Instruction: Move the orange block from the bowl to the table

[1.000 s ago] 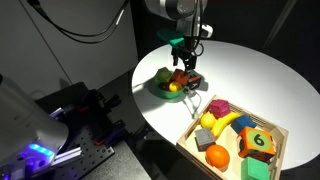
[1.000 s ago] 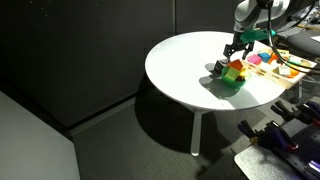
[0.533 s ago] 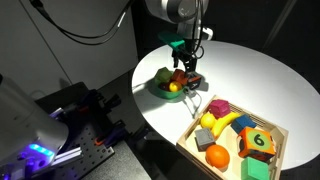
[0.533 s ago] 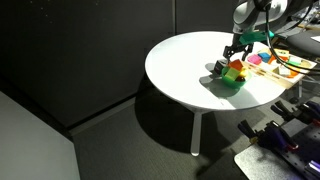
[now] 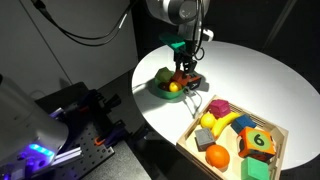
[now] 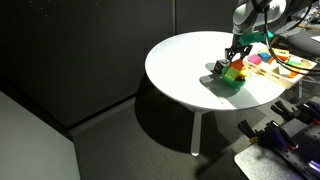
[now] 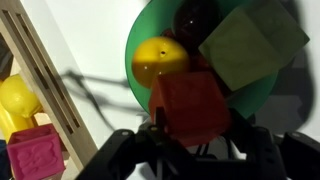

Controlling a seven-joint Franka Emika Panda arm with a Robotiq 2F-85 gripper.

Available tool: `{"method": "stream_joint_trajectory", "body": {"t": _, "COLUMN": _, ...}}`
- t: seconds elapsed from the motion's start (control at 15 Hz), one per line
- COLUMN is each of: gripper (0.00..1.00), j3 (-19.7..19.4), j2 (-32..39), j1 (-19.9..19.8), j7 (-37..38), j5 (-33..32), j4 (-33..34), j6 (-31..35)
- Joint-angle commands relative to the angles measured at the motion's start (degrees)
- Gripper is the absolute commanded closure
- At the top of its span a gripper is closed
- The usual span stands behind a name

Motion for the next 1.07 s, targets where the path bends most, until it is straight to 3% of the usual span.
{"method": "stream_joint_trajectory", "body": {"t": 0.0, "gripper": 0.65, "j3": -0.72, "j2": -1.27, "j1": 1.11, "j7": 2.13, "j5": -0.97, "j4": 0.54, "j6": -1.62}}
{"method": "stream_joint_trajectory", "body": {"t": 0.67, "gripper": 0.68, "j3": -0.37, "j2": -9.39, "j1": 1.57, "j7": 1.92, "j5": -1.39, "j4": -2.51, "j6": -4.01}}
{"method": "stream_joint_trajectory", "body": {"t": 1.0, "gripper": 0.68, "j3": -0.56, "j2": -10.32, "j1": 0.74, "j7": 2.15, "j5": -0.45, "j4": -0.43, "j6": -3.37}}
